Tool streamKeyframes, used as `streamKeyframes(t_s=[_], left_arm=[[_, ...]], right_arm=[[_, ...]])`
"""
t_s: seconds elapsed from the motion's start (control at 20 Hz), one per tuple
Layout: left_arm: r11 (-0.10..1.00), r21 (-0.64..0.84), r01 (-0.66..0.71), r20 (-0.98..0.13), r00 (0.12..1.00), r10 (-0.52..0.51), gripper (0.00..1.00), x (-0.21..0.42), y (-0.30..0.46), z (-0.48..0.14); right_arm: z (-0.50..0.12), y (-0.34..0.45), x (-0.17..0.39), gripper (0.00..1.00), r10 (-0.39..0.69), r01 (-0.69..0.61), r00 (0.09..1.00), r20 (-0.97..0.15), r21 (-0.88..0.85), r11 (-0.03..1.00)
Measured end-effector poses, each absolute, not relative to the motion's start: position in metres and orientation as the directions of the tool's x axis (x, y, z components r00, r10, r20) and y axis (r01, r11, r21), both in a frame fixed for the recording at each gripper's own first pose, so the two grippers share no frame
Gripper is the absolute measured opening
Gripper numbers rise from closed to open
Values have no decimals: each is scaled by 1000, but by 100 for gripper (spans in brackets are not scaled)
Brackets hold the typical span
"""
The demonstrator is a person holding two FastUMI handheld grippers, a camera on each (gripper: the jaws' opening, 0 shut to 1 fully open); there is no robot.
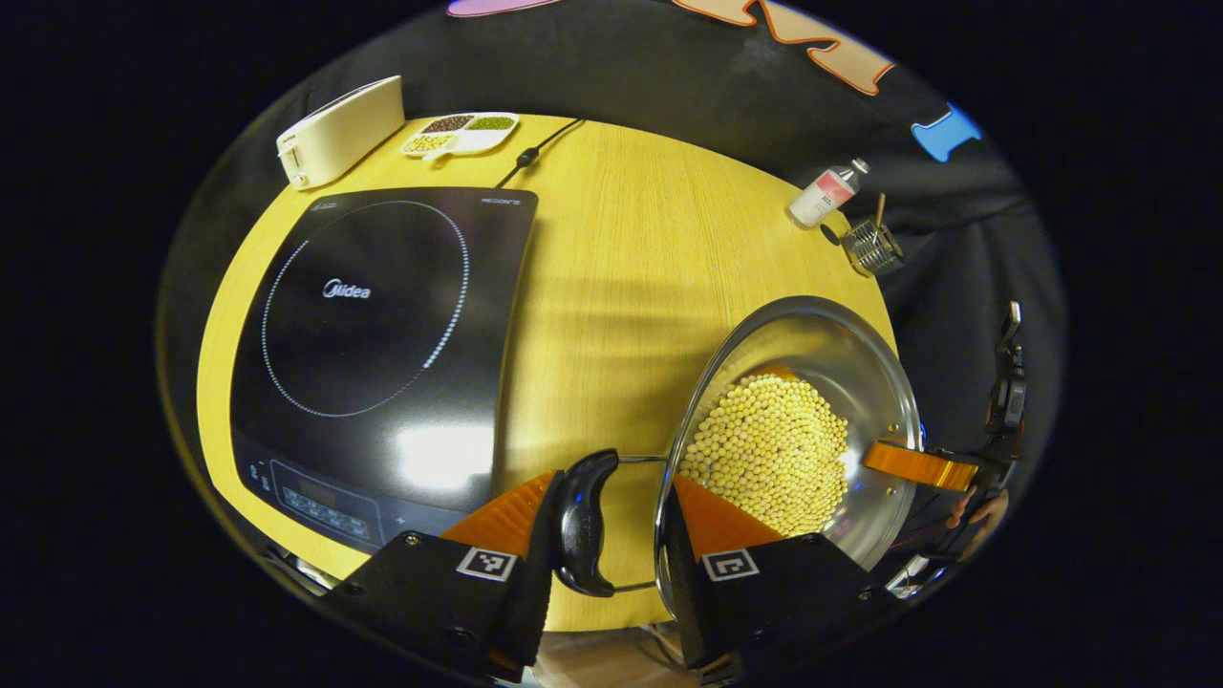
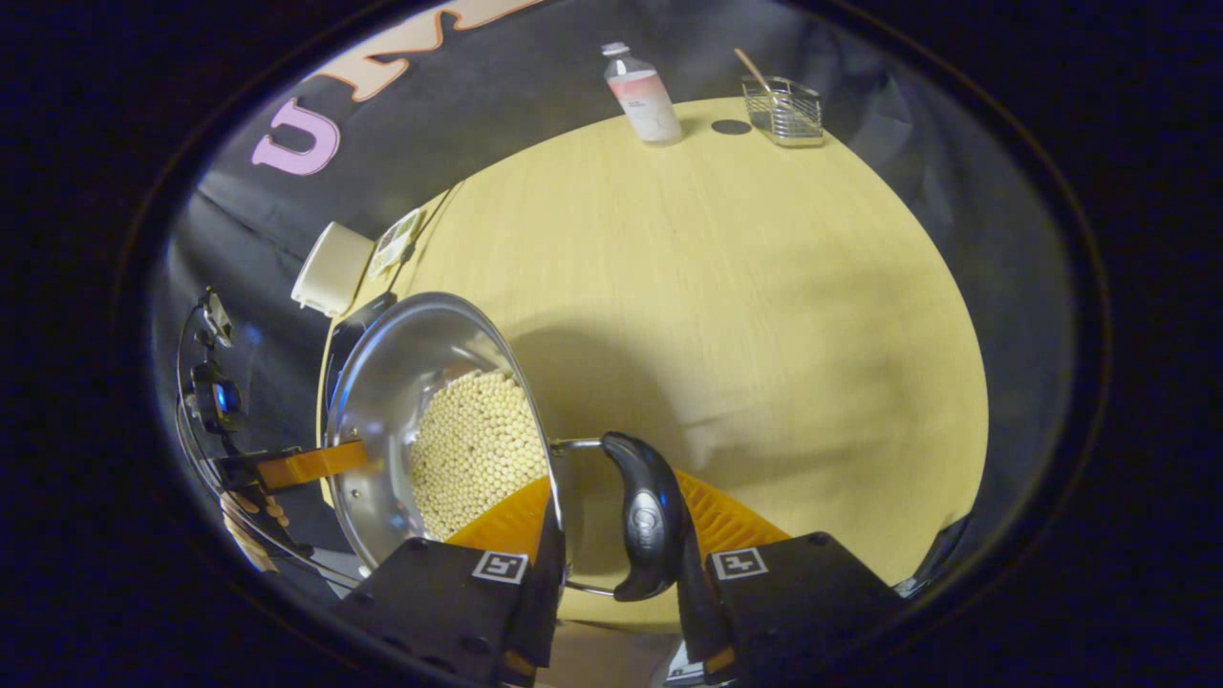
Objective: First push the handle of the pot to place it horizontally, then grasp the pot with both hands and set it on the induction cooktop.
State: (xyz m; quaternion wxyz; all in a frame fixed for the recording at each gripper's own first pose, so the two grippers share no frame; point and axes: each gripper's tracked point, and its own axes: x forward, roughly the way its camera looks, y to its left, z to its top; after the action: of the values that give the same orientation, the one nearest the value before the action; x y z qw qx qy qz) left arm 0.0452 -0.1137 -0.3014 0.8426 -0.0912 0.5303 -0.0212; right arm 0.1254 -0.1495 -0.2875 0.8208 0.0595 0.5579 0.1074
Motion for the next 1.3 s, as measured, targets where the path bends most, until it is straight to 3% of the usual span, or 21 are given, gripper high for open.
streamKeyframes(t_s=[0.4, 0.5, 0.7, 1.05, 1.1, 1.25, 1.3], left_arm=[[987, -159, -21, -875, 466, -131, 56, 26, -38, -269], [988, -153, -14, -874, 469, -129, 56, 24, -13, -263], [989, -145, -15, -865, 487, -119, 56, 24, 35, -251], [989, -144, -33, -860, 498, -108, 56, 32, 106, -245], [989, -142, -34, -859, 500, -106, 56, 34, 115, -244], [990, -138, -41, -854, 512, -98, 56, 43, 138, -243], [990, -134, -44, -847, 524, -92, 56, 48, 144, -241]], right_arm=[[-274, -70, 87, 48, 238, -91, 384, -892, 219, 971], [-274, -45, 81, 55, 239, -83, 384, -892, 225, 971], [-275, 6, 72, 55, 245, -88, 390, -888, 229, 969], [-276, 80, 81, 55, 234, -122, 409, -882, 201, 972], [-277, 89, 84, 48, 232, -125, 409, -882, 198, 972], [-278, 114, 94, 48, 229, -133, 413, -882, 190, 973], [-278, 122, 97, 55, 229, -134, 414, -881, 189, 973]])
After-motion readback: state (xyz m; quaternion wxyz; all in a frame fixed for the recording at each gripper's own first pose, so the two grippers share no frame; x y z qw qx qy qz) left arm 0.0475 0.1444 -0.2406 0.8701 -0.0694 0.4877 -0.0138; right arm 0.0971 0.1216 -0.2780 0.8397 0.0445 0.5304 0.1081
